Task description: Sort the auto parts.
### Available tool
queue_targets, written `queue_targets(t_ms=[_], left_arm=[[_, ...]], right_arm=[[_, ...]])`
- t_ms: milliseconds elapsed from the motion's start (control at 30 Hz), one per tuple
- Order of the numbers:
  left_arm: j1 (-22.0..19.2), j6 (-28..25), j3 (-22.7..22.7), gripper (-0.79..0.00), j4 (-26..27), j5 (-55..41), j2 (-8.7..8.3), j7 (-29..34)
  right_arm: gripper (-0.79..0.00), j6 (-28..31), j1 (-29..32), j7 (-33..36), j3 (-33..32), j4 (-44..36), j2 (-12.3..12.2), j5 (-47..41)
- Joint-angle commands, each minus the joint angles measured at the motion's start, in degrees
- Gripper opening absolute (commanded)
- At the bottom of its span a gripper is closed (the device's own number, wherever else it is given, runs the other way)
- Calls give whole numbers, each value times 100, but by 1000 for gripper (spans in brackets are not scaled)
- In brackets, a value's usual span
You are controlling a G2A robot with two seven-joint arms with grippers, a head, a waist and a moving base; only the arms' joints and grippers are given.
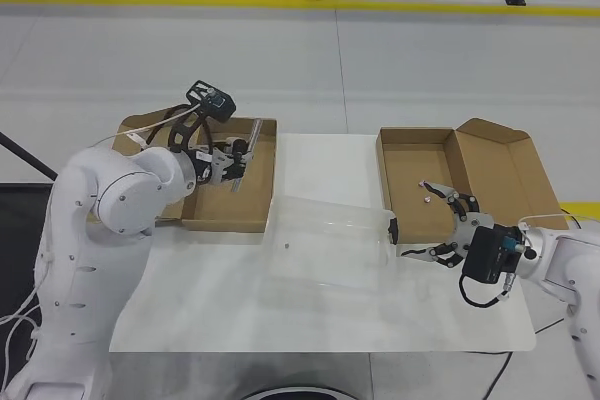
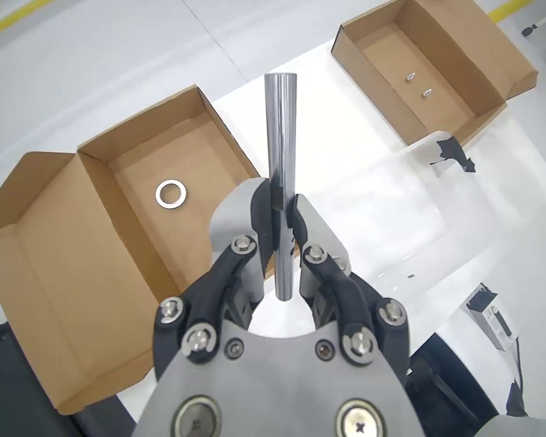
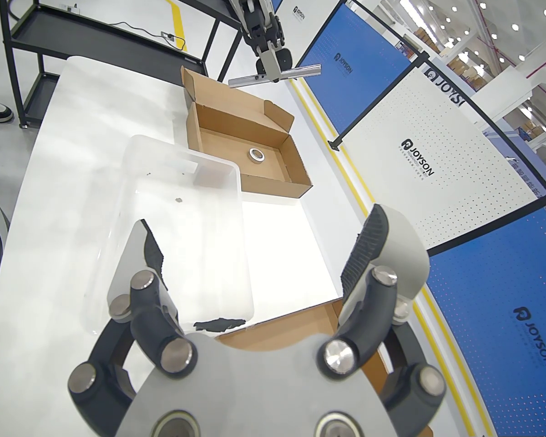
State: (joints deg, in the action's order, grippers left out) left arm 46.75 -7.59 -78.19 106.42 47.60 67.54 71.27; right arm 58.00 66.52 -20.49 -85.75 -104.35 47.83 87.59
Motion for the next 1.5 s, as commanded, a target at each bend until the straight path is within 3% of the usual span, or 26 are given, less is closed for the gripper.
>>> queue_targets(t_ms=[0,167,333,667,1167,1300,1367,1467], left_arm=[[72,6,69,-785,-142,236,-9,-163],[-246,26,184,-785,-1044,405,-17,-141],[-660,-434,385,-785,-1904,480,-33,75],[-1364,-889,1206,-785,-3388,466,73,349],[-1930,-1165,2078,-785,-4728,285,286,229],[-1981,-1157,2154,-523,-4811,244,307,192],[-1999,-1114,2169,-449,-4837,256,309,168],[-1991,-1069,2162,-416,-4842,258,301,109]], right_arm=[[0,0,0,-1,0,0,0,0],[0,0,0,-1,0,0,0,0],[0,0,0,-1,0,0,0,0],[0,0,0,-1,0,0,0,0],[0,0,0,-1,0,0,0,0],[0,0,0,-1,0,0,0,0],[0,0,0,-1,0,0,0,0],[0,0,0,-1,0,0,0,0]])
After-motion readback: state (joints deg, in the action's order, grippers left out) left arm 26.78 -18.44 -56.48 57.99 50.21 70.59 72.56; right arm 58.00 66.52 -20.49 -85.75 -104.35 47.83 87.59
